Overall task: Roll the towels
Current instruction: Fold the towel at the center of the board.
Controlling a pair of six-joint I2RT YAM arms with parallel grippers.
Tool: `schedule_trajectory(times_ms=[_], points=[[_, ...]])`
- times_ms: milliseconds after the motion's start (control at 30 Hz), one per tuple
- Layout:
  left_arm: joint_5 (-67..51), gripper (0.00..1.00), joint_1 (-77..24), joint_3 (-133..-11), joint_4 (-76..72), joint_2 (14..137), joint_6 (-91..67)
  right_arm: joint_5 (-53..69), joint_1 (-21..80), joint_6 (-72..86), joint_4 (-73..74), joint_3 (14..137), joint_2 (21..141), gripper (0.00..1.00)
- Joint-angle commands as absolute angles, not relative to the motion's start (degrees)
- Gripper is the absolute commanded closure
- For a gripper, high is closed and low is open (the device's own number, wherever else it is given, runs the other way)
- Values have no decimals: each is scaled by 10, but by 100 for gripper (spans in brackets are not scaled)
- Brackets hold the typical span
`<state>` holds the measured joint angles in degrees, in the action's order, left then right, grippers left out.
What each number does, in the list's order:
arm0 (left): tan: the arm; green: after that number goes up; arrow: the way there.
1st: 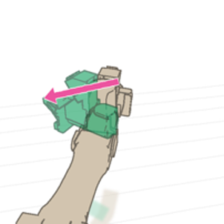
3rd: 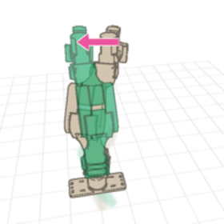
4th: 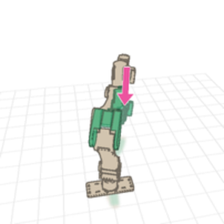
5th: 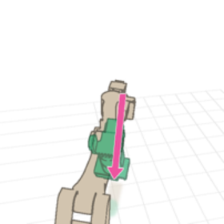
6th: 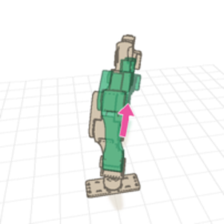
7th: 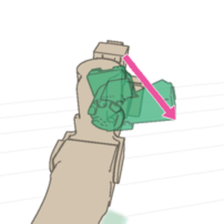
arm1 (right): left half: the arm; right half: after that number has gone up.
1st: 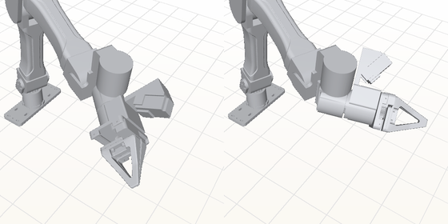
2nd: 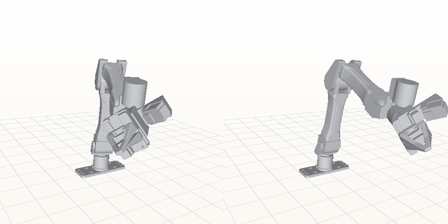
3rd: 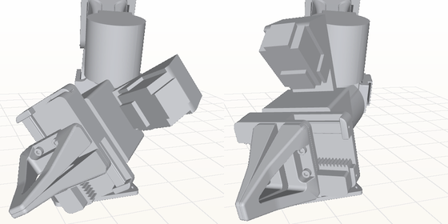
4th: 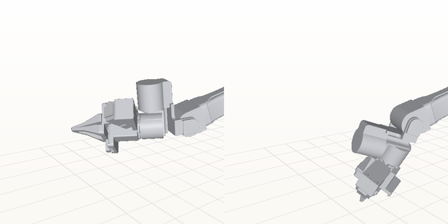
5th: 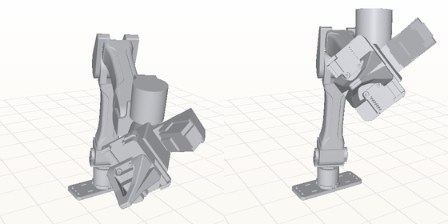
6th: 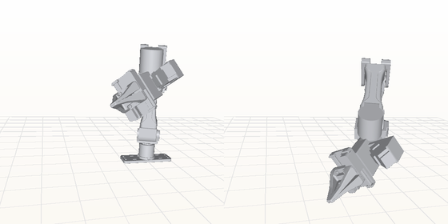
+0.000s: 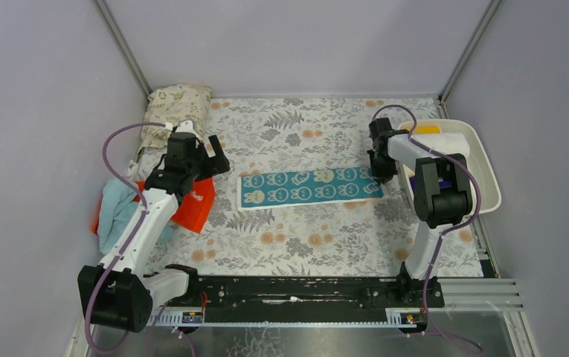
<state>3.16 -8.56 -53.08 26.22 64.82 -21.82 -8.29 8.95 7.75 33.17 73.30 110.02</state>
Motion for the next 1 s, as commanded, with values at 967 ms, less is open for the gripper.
schedule_trajectory(times_ms=[967], points=[[-91, 0, -74, -512, 249, 709, -219, 75, 321, 152, 439, 979, 1103, 100]])
